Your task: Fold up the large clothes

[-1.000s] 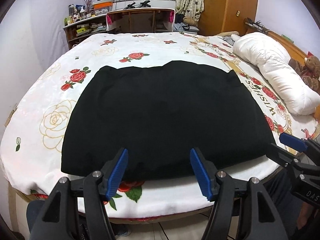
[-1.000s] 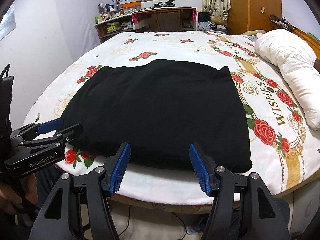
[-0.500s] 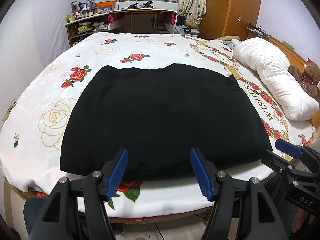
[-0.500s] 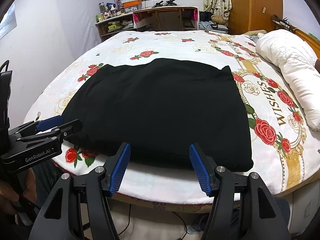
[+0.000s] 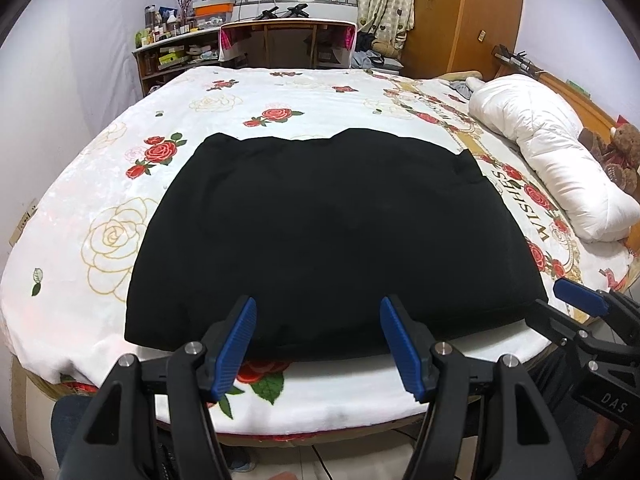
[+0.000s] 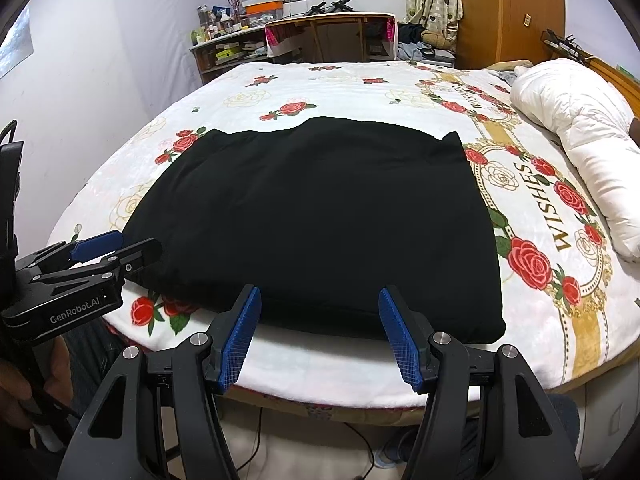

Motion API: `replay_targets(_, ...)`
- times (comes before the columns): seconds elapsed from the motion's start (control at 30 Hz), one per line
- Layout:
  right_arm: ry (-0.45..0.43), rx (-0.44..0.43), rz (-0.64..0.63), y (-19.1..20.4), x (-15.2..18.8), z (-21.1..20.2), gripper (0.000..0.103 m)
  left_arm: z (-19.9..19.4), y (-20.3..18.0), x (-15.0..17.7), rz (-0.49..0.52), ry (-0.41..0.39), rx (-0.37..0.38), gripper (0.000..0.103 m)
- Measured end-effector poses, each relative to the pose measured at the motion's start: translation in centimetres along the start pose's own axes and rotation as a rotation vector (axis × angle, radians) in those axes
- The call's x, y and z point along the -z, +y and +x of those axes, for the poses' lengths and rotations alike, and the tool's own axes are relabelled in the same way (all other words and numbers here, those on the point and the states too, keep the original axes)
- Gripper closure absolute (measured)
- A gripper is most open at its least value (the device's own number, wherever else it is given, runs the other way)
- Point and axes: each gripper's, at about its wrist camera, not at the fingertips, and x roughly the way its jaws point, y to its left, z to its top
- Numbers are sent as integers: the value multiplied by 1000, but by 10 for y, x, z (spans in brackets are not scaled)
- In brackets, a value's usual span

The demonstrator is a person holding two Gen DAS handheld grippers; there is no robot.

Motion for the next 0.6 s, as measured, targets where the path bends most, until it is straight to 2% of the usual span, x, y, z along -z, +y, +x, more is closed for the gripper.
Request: replay_targets(0.6, 5, 2, 4, 0, 0, -1, 41, 3, 3, 2, -10, 15, 14, 36)
